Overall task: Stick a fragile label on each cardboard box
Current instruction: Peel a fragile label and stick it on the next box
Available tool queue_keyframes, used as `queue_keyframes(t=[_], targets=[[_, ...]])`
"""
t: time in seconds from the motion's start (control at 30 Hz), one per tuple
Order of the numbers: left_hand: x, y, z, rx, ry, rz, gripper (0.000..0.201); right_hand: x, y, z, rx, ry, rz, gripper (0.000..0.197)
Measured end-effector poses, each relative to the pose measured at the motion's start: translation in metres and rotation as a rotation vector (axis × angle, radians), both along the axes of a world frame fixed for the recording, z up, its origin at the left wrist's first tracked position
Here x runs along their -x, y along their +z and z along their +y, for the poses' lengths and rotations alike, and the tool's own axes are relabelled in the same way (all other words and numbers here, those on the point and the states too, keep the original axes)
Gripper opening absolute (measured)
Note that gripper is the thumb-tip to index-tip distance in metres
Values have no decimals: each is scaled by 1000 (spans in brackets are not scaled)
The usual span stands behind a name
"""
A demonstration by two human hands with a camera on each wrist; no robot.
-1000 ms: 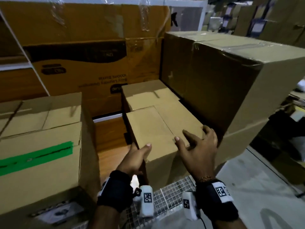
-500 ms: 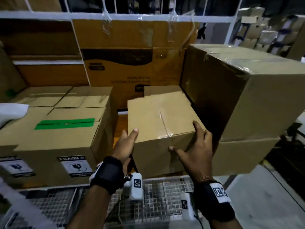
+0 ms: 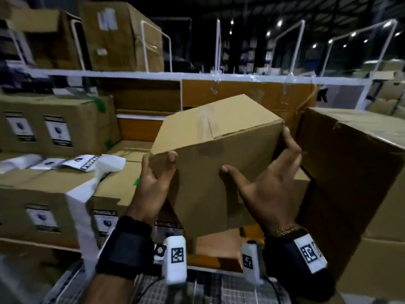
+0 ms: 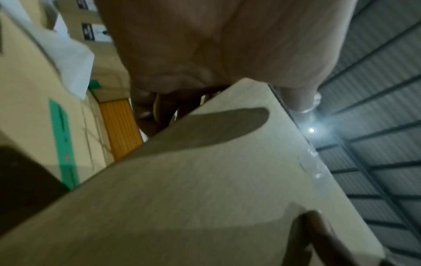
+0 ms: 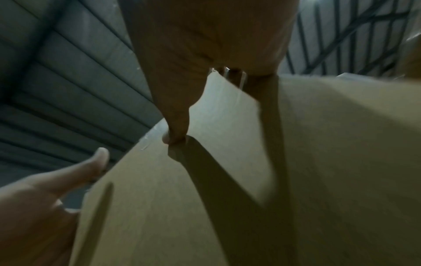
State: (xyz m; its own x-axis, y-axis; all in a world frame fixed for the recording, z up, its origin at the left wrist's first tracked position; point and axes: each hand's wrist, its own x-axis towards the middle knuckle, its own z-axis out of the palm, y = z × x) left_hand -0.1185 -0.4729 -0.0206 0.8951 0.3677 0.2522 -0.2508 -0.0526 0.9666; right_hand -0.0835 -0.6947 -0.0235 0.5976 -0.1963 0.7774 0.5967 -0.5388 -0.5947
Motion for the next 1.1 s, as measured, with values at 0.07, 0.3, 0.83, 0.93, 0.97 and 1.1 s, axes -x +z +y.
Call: queue_keyframes(t=[0.07, 0.3, 0.83, 0.93, 0.97, 1.1], targets=[[6, 8, 34, 10, 16, -54, 84, 3, 19, 39, 64, 12, -42, 126], [-5, 12, 121, 63, 5, -32, 101, 14, 59, 121, 271, -154, -62, 128], [-34, 17, 37, -153, -235, -144, 48, 21, 46, 39, 192, -494, 41, 130], [-40, 15, 9, -173, -215, -145, 44, 13, 39, 13, 190, -488, 63, 131], [-43, 15, 0, -180, -199, -150, 43, 10, 37, 4, 192, -477, 76, 132], [-50, 8, -34, -174, -114, -132, 41, -3, 29, -31, 252, -405, 138, 135]])
